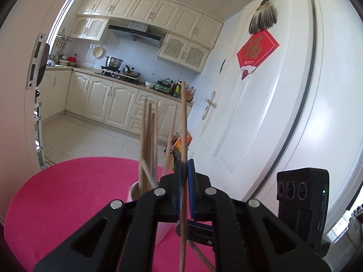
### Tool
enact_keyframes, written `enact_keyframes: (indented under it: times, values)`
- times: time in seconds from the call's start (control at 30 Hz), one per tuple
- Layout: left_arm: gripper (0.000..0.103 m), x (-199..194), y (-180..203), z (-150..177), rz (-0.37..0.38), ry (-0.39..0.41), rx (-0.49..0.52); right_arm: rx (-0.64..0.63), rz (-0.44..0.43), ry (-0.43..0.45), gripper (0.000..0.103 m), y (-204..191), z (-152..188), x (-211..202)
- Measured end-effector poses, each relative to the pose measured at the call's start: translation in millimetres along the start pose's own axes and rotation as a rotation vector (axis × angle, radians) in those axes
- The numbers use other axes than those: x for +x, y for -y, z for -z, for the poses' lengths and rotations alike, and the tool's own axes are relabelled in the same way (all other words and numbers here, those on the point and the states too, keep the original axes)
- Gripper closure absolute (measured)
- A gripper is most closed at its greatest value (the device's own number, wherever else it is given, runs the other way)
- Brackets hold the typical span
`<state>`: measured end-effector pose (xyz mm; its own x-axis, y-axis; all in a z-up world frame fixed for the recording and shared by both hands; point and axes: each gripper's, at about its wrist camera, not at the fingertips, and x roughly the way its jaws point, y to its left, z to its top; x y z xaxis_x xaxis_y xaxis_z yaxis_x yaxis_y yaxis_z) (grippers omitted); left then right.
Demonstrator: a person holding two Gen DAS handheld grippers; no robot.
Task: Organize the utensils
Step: 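Lift the chopstick and lower it into the pink cup with the right tool, then push the chopstick down into the cup and open the right tool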
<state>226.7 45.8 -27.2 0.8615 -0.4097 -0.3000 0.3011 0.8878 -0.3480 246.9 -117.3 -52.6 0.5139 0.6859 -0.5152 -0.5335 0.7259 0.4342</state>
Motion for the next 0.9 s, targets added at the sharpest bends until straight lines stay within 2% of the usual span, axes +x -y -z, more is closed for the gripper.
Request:
enact_keyframes:
  times: [0.1, 0.3, 0.4, 0.5, 0.57, 0.67, 0.73, 0.77, 0.87, 0.9]
  values:
    - [0.097, -1, -10, 10, -0.056, -0.072, -0.002, -0.075, 0.093, -0.161, 0.096, 0, 10, 12]
    - [0.097, -10, -29, 25, -0.089, -0.122, -0.048, -0.183, 0.204, -0.272, 0.095, -14, 20, 8]
    - [0.097, -12, -32, 29, -0.089, -0.13, -0.066, -0.179, 0.225, -0.218, 0.095, -15, 21, 5]
    - [0.097, -13, -31, 29, -0.092, -0.136, -0.069, -0.138, 0.205, -0.173, 0.096, -14, 19, 1]
    - [0.097, -8, -34, 27, -0.125, -0.179, -0.083, -0.146, 0.235, -0.158, 0.096, -14, 15, 1]
    - [0.097, 0, -53, 29, -0.183, -0.248, -0.154, -0.152, 0.246, -0.154, 0.096, -12, 5, 1]
    - [0.097, 9, -66, 31, -0.204, -0.299, -0.201, -0.149, 0.258, -0.101, 0.096, -12, -3, -5]
    - [0.094, 13, -70, 33, -0.196, -0.316, -0.215, -0.139, 0.254, -0.073, 0.096, -11, -5, -8]
    - [0.083, 30, -82, 40, -0.238, -0.375, -0.242, -0.1, 0.23, 0.009, 0.096, -5, -8, -16]
    - [0.083, 38, -86, 42, -0.248, -0.409, -0.257, -0.093, 0.227, 0.032, 0.096, -4, -9, -17]
